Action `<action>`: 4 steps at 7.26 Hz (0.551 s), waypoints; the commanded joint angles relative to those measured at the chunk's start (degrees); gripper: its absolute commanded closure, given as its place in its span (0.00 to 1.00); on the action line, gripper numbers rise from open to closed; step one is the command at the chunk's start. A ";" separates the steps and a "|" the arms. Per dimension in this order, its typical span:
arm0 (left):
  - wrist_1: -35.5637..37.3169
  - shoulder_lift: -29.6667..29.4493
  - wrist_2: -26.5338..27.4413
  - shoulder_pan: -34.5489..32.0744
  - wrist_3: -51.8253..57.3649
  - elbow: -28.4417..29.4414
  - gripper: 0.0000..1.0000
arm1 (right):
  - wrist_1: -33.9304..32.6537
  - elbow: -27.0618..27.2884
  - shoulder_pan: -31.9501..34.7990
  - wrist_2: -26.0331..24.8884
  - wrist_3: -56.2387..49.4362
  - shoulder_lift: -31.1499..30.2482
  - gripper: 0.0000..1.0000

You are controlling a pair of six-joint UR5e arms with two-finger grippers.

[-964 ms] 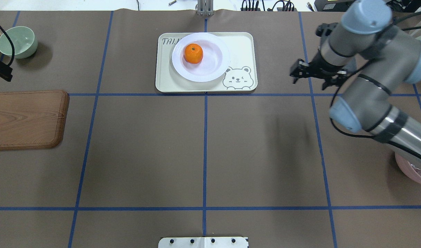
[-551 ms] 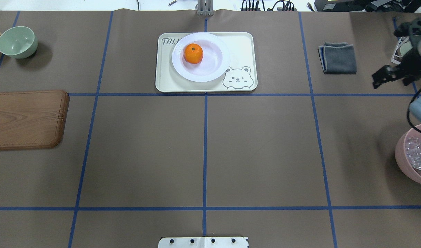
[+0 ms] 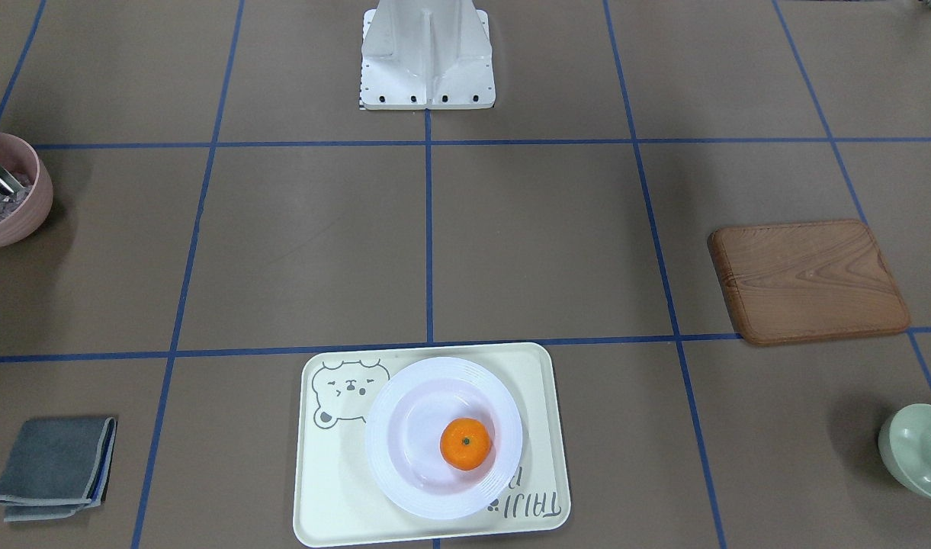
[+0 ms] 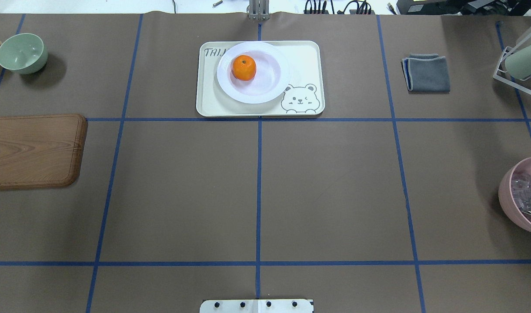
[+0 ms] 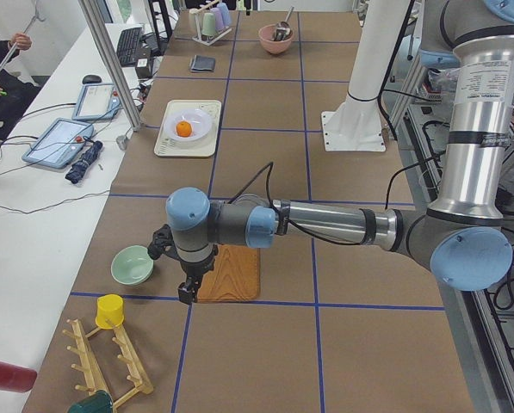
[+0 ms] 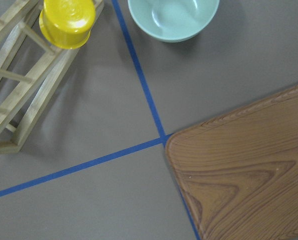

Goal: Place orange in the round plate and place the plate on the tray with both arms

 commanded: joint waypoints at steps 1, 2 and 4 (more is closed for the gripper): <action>-2.51 0.44 0.08 -0.72 0.44 5.17 0.02 | -0.69 -1.61 4.43 -0.09 0.12 -0.41 0.00; -2.61 -0.17 0.08 -0.81 -6.44 4.59 0.02 | -0.70 -1.79 5.57 -0.09 0.22 -2.32 0.00; -2.44 0.43 -0.09 -0.81 -10.01 2.40 0.02 | -1.39 -1.96 6.28 0.53 0.22 -3.30 0.00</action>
